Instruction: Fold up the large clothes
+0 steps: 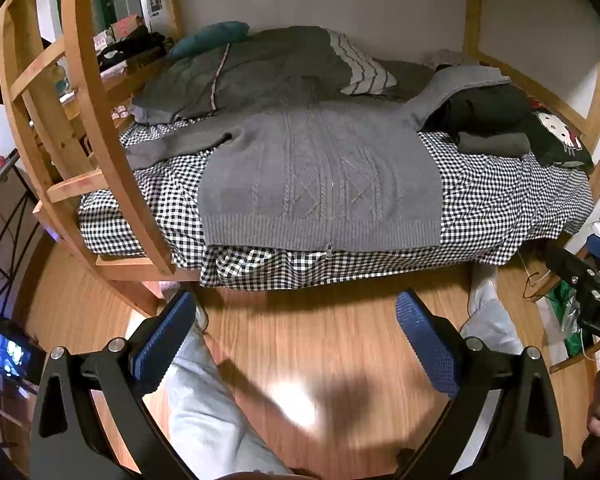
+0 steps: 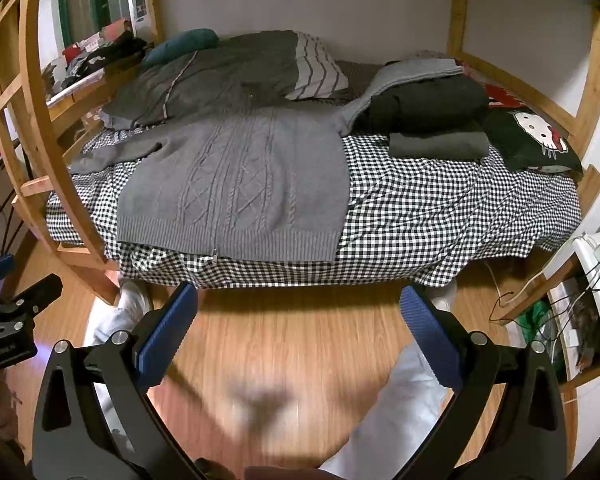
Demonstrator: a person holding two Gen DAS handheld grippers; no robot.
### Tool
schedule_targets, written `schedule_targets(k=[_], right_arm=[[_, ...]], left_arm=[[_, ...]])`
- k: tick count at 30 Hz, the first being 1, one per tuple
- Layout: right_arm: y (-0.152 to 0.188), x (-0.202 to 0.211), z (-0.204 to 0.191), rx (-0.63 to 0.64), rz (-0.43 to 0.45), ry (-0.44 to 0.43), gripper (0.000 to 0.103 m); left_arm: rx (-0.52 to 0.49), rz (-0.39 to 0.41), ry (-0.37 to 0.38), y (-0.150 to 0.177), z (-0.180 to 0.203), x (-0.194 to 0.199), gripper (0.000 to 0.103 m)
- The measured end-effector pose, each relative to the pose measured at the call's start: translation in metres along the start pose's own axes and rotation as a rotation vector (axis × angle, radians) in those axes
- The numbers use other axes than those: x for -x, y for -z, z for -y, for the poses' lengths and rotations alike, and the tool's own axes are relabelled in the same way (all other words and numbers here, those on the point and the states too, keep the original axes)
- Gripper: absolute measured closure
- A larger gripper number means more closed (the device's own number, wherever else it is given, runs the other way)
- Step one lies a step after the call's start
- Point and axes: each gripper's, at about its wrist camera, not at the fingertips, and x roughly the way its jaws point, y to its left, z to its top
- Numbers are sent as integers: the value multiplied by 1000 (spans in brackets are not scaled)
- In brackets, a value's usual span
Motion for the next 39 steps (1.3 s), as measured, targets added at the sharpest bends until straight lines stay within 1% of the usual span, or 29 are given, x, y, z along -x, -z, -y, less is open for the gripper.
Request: schedule_targets(k=[39], right_arm=[[-3, -4, 2, -4, -15, -13, 3]], left_arm=[[-21, -24, -1, 1, 5, -11, 5]])
